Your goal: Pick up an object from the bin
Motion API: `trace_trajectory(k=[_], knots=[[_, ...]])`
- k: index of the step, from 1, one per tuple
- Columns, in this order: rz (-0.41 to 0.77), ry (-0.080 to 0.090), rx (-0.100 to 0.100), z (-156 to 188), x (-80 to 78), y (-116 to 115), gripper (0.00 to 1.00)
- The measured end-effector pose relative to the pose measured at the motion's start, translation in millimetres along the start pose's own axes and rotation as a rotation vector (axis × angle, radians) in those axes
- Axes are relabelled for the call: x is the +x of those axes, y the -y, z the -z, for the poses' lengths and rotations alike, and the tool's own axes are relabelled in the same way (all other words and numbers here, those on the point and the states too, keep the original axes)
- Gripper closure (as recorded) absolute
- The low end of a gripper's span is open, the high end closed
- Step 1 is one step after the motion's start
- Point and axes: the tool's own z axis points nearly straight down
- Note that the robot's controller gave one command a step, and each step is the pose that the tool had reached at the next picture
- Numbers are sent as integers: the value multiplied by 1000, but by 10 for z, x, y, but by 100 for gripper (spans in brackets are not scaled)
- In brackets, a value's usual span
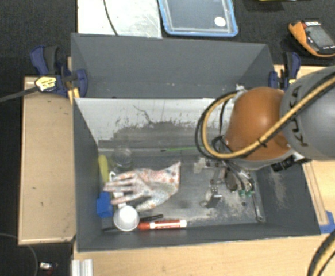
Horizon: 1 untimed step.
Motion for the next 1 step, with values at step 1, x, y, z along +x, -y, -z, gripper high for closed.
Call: trace_trajectory(k=[1], knots=[[-1,7,0,30,-19,2,0]])
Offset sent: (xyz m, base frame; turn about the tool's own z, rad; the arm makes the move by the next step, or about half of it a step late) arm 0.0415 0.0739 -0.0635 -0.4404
